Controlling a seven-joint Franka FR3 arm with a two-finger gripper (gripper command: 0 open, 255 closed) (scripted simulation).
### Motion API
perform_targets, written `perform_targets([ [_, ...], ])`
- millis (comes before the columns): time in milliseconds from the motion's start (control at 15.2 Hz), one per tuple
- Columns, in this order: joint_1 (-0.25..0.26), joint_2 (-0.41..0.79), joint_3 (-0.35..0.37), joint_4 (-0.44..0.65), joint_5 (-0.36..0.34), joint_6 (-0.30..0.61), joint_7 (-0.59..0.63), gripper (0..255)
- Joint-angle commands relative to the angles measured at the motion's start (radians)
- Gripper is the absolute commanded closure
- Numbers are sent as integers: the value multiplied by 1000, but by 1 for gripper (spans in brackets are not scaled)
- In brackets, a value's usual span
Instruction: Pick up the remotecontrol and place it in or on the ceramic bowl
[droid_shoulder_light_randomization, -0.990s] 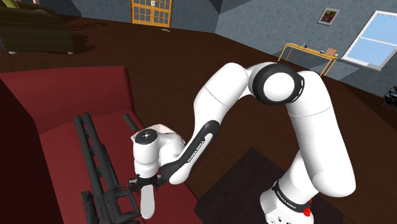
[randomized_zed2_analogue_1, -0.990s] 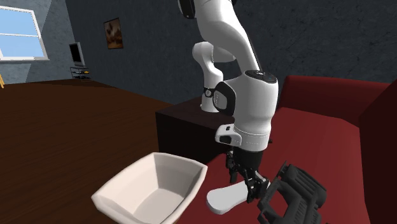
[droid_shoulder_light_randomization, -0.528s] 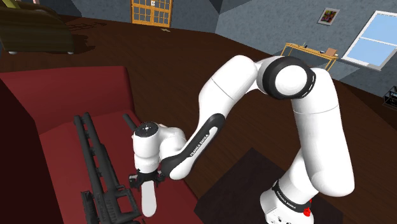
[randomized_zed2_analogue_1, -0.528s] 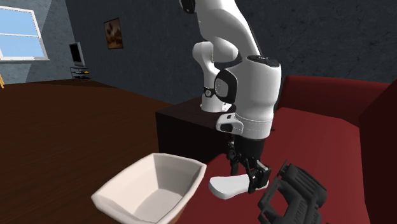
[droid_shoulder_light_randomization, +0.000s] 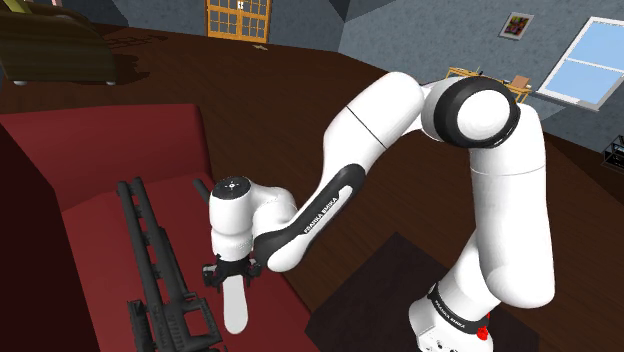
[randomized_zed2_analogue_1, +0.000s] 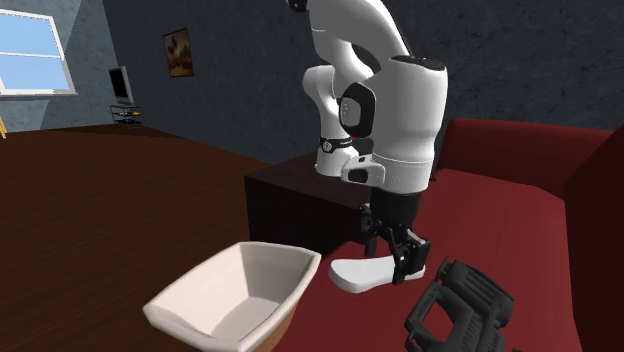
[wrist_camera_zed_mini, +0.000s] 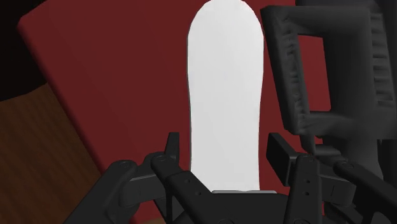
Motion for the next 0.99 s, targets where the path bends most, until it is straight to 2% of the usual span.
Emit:
perform_targets([
  [0,-11,-25,14,-1,17,-19,-12,255],
  [924,-75,-178,99,-13,132,-147,-90,255],
])
